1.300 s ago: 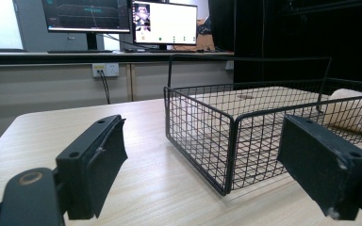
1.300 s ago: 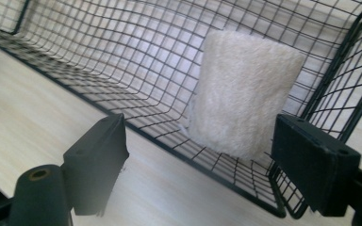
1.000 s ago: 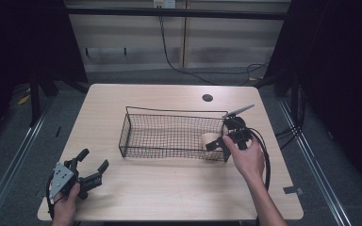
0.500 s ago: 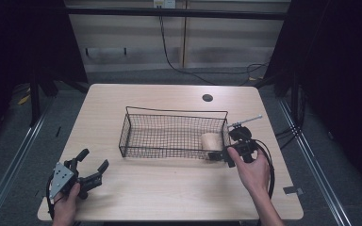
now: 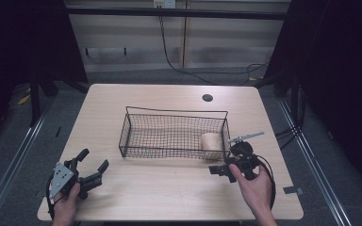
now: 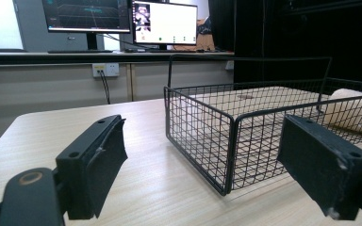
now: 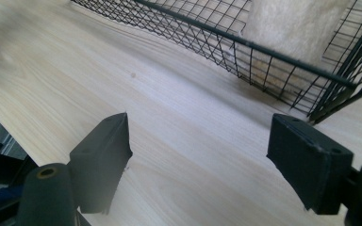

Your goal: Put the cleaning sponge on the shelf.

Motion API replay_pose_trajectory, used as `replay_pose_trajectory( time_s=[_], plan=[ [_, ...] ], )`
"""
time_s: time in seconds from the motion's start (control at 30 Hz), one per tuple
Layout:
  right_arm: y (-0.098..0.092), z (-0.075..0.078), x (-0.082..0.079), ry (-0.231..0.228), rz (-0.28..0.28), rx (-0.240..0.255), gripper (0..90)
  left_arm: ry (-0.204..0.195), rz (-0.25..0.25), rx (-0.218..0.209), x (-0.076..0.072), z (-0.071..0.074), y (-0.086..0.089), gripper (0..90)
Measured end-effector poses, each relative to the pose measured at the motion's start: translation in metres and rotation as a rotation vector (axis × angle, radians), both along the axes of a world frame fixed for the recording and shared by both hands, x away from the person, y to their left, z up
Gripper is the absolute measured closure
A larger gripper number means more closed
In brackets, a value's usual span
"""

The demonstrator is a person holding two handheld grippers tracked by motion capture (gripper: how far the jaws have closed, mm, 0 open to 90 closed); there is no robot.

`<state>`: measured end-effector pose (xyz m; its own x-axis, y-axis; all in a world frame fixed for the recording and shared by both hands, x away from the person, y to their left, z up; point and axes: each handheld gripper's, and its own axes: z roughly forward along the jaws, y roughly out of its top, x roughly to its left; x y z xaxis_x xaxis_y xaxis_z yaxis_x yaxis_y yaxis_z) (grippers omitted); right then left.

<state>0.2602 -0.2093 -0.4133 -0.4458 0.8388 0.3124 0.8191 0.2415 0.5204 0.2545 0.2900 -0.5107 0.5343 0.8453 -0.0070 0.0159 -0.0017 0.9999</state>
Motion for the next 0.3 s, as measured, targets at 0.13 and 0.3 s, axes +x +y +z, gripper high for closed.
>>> replay_pose_trajectory(
  time_s=[0.13, 0.3],
  plan=[
    [0.002, -0.007, -0.01, 0.004, 0.007, -0.006, 21.8, 0.0, 0.0, -0.001, 0.0, 0.0, 0.0, 15.5],
    [-0.002, -0.017, -0.018, -0.017, -0.007, -0.002, 21.8, 0.0, -0.001, -0.001, 0.0, 0.0, 0.0, 15.5]
  ],
)
